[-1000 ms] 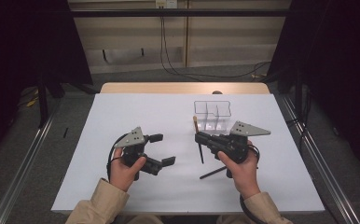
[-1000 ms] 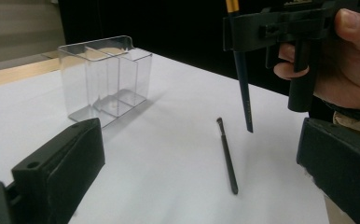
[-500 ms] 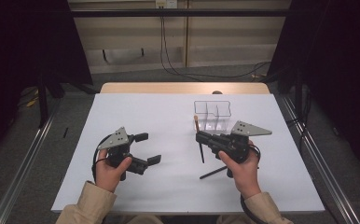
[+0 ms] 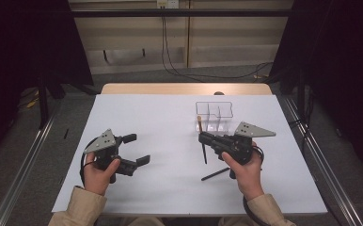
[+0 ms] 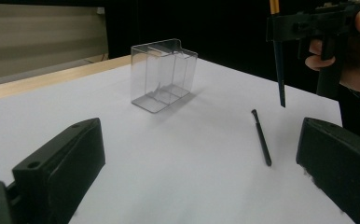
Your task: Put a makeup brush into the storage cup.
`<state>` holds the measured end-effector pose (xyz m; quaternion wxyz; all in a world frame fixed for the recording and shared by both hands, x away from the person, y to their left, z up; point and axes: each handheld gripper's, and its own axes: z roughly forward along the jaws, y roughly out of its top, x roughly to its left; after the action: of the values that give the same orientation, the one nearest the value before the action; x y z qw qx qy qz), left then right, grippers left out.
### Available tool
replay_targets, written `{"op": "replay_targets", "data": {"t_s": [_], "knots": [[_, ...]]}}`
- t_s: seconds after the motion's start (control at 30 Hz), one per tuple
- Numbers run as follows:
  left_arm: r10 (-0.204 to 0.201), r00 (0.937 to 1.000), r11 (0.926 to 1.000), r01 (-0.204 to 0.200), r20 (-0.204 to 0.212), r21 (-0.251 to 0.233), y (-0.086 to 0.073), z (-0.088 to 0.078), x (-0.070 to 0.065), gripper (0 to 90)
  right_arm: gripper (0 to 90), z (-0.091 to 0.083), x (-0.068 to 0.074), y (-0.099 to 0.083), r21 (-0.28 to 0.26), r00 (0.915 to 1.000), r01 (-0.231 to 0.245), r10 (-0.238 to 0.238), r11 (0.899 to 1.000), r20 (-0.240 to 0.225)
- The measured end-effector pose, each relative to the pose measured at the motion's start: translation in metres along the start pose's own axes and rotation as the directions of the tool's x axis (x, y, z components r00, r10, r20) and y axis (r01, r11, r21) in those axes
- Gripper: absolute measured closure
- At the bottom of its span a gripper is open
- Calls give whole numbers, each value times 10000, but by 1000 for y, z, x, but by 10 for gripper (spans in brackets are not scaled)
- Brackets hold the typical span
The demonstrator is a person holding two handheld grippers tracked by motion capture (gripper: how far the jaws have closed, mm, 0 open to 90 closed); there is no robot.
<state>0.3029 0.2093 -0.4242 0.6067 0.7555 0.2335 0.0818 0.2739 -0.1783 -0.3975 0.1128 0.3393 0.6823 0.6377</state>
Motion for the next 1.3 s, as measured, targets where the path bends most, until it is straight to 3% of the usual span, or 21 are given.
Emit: {"op": "replay_targets", "data": {"t_s": [0.7,1.3], "knots": [[146,9968,9998,-134,-789,156,-12,-36,10,11,843,1,-2,2,-116,9998,103,-102,9999,148],[35,9932,10000,-25,-1167,88,-17,-51,17,8,843,-1,-14,8,-245,9990,185,-174,9995,420]]}}
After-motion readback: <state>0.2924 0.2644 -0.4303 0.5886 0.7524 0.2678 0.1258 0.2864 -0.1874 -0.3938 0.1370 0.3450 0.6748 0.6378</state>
